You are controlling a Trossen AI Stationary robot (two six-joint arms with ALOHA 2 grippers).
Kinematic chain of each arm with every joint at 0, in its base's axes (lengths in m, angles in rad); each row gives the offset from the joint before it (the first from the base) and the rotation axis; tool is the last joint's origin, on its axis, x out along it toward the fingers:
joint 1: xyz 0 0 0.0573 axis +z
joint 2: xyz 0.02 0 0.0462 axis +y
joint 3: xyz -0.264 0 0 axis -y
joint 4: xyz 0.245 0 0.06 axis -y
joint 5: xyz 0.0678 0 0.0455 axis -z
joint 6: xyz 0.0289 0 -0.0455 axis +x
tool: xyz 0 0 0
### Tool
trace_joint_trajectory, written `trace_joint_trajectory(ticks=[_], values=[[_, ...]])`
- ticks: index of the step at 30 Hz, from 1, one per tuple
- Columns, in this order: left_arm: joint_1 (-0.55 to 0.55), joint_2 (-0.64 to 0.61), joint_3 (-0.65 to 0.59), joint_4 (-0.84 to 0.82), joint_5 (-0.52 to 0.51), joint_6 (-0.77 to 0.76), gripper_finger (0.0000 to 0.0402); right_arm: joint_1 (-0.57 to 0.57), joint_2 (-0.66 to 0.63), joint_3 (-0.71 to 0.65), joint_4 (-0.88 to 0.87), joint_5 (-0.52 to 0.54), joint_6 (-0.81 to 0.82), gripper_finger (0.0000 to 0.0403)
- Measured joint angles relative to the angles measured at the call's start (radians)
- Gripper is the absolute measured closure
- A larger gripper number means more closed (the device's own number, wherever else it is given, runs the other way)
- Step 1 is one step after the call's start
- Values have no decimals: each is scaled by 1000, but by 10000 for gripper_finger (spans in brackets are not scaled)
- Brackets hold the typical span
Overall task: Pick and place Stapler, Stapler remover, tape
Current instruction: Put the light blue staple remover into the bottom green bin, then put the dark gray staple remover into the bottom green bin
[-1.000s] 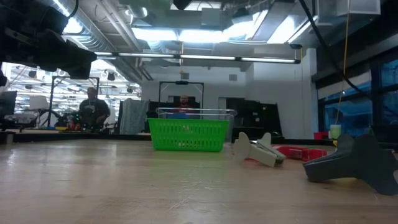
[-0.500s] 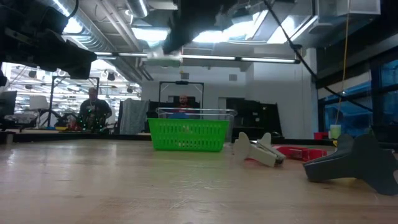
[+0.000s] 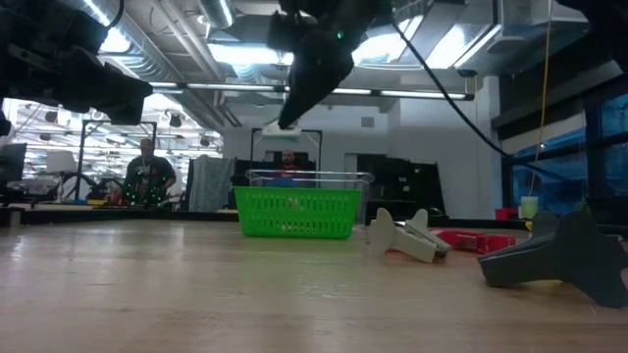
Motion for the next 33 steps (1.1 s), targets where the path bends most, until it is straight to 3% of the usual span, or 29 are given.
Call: trace_joint_trajectory(ticks=[9, 15, 30, 33], values=[[0, 0, 0, 0, 0, 0, 394, -2, 2, -201, 224, -3, -21, 308], [0, 0, 0, 0, 0, 0, 397, -5, 2, -256, 305, 4, -23, 283], [0, 0, 0, 0, 0, 0, 395, -4, 2, -263, 317, -3, 3, 269], [0, 0, 0, 0, 0, 0, 393, -4, 2, -235, 239, -4, 49, 259]])
